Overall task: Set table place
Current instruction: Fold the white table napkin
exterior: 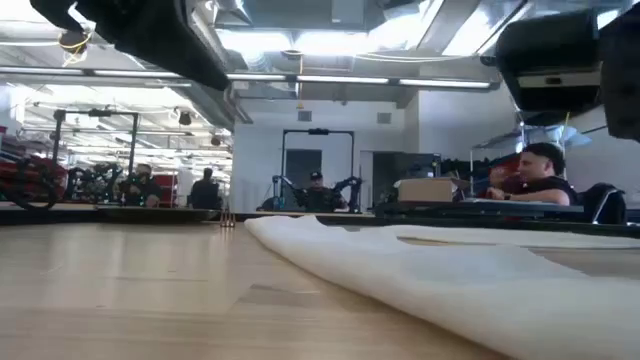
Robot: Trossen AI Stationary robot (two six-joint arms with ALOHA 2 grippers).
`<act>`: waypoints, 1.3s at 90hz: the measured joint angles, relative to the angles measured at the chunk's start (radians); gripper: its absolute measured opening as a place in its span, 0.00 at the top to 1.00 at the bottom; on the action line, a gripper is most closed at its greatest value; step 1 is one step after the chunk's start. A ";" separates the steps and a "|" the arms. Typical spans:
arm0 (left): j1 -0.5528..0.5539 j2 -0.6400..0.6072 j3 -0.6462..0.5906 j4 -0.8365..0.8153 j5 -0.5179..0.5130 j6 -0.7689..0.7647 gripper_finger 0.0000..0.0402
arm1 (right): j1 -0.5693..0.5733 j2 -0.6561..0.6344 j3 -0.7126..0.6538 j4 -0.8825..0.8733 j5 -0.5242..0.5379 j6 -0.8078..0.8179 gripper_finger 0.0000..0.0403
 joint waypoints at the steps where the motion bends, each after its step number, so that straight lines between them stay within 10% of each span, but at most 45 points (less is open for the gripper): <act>1: 0.001 0.000 0.000 -0.001 0.000 -0.001 1.00 | 0.000 0.001 0.000 0.000 0.000 0.002 0.68; 64: 0.006 0.000 0.000 -0.007 -0.001 -0.016 1.00 | -0.009 0.002 -0.032 0.020 -0.033 0.094 0.68; 89: 0.008 0.000 -0.001 -0.007 -0.001 -0.016 1.00 | -0.032 0.001 -0.044 0.011 -0.060 0.095 0.97; 117: -0.009 0.000 -0.001 -0.002 -0.014 -0.002 1.00 | -0.032 0.015 0.077 -0.138 0.047 0.042 0.99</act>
